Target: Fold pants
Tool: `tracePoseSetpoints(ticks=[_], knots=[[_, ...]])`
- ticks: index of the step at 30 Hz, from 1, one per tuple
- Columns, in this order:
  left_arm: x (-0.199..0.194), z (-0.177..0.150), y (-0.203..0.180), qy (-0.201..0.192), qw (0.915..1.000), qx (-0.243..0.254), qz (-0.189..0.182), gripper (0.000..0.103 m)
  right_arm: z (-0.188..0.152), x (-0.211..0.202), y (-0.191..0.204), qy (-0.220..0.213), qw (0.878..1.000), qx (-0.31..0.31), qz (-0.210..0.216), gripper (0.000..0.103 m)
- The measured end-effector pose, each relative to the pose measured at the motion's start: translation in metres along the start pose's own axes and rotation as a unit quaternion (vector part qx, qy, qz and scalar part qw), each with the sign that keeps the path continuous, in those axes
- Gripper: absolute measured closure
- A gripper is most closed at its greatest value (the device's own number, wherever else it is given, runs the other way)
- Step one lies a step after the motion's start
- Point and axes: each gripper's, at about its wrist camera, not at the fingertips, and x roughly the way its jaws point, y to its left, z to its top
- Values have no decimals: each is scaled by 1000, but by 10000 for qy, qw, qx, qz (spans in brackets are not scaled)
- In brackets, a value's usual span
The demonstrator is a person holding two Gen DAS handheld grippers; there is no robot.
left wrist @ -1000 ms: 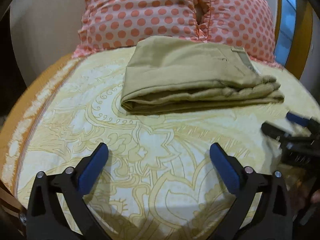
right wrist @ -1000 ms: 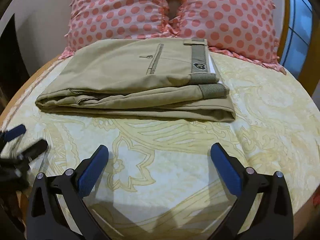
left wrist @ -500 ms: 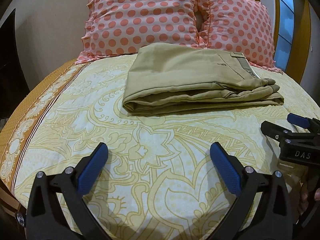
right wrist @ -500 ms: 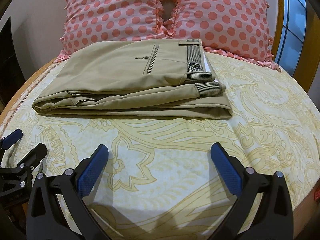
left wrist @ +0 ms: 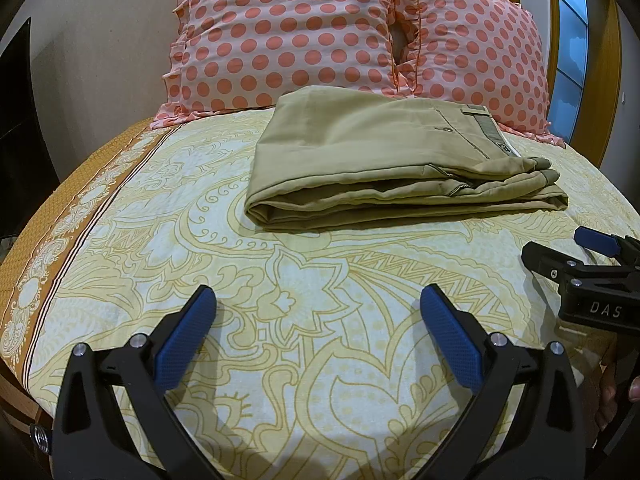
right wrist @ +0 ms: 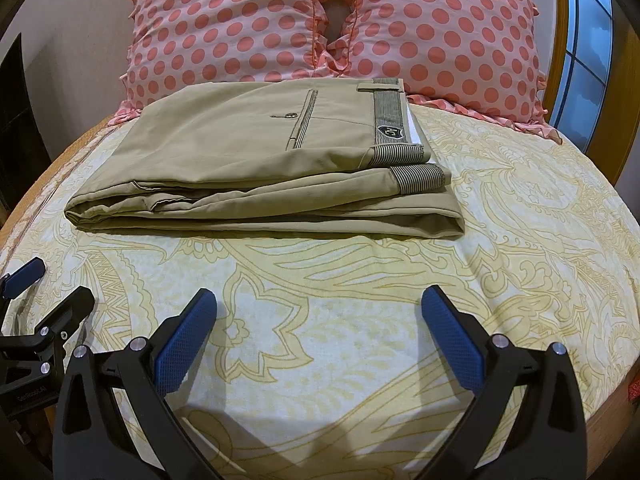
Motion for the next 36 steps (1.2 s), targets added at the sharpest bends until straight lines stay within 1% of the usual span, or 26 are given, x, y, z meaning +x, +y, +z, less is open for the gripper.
tracePoseSetpoints(ticks=[29, 36], knots=[[0, 0, 0, 0, 10000, -7, 3, 2, 0, 0, 0, 3, 10000, 0, -2, 1], [2, 3, 0, 92, 9999, -21, 49, 2, 0, 0, 0, 3, 10000, 0, -3, 1]])
